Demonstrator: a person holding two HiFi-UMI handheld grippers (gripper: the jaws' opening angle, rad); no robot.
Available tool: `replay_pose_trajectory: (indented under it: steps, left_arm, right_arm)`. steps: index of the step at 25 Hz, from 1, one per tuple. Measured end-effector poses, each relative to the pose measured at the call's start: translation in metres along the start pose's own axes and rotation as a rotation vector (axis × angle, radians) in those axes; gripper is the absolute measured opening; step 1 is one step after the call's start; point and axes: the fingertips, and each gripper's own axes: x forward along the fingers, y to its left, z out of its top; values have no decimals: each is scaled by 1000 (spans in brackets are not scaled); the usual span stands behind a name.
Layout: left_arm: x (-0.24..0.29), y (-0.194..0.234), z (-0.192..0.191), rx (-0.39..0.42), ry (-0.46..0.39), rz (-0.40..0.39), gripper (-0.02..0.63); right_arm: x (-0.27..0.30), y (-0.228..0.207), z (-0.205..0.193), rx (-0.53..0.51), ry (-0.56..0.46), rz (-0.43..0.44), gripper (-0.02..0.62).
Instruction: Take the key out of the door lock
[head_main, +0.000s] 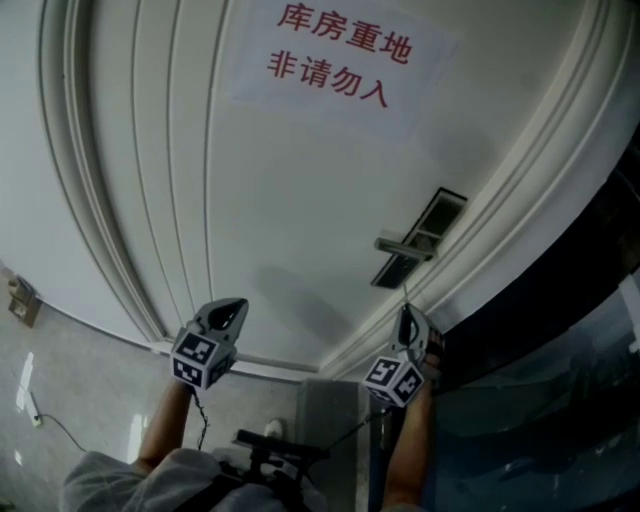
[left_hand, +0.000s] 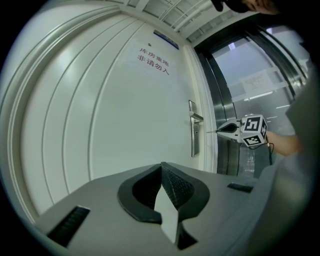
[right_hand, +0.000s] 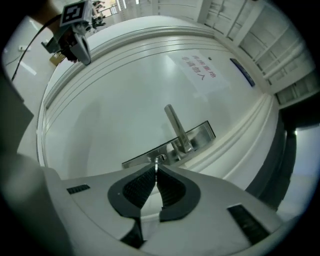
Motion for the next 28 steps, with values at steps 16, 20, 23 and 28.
replay_pose_trajectory:
  steps: [16, 20, 23, 28]
  left_arm:
    - [-31, -12, 7, 21, -25, -45, -8]
    - [-36, -16, 7, 29, -22, -46, -8]
    - [-39, -21, 4, 34, -20, -49, -8]
    - [-39, -29, 1, 45, -12, -55, -8]
  right_arm:
    - [-85, 19, 5, 704, -6, -1, 21]
    - [-97, 30, 1, 822, 8, 36, 21]
    - [-106, 37, -8, 873, 16, 44, 21]
    - [-117, 47, -11, 940, 18, 63, 20]
